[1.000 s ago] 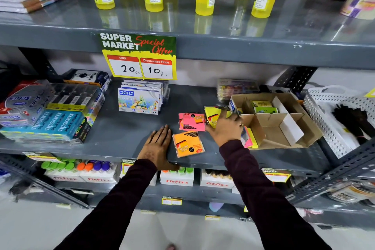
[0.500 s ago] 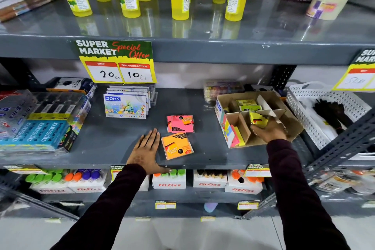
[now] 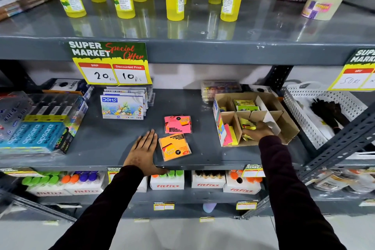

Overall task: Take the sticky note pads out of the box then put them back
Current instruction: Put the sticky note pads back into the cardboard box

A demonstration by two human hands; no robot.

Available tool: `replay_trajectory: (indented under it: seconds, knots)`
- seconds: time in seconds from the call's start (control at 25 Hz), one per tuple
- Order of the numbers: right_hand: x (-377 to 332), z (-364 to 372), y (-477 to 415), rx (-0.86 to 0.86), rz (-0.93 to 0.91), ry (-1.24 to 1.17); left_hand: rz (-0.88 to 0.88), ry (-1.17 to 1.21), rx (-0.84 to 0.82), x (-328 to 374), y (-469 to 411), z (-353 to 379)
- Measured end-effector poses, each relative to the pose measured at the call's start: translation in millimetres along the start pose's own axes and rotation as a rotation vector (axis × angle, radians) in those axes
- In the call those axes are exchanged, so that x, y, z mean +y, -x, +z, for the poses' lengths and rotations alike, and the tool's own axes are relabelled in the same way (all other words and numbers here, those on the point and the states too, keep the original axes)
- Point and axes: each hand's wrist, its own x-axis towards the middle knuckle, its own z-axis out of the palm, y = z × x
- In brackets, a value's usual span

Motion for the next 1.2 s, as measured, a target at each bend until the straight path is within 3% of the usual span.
replay_trajectory:
  seconds: [0.28, 0.48, 0.6, 0.96, 1.04, 1.12, 1.2]
  knots:
    - [-8.4, 22.5, 8.3, 0.135, 0.053, 0.094, 0.002, 0.007, 0.001, 1.0, 0.2, -1.7]
    - [-4.2, 24.1, 7.4, 0.079, 0.001, 0.074, 0.004, 0.007, 0.0, 0.5, 0.0, -0.9]
    - [7.2, 33.6, 11.6, 0.012, -0.072, 0.25, 0.005, 0.006, 0.012, 0.1, 0.1, -0.1]
    - [6.0, 29.7, 24.6, 0.144, -0.049, 0.329, 0.009, 0.016, 0.003, -0.2, -0.2, 1.0]
    - [-19.3, 31.5, 40.8, 0.313, -0.132, 0.314, 0.01, 0.018, 0.007, 0.0, 0.0, 0.9]
    - [-57.1, 42.9, 61.8, 0.411, -0.352, 0.18, 0.012, 0.022, 0.013, 0.0, 0.1, 0.8]
    - [-95.2, 60.9, 80.6, 0.293, -0.5, 0.082, 0.01, 0.042, 0.02, -0.7, 0.5, 0.3]
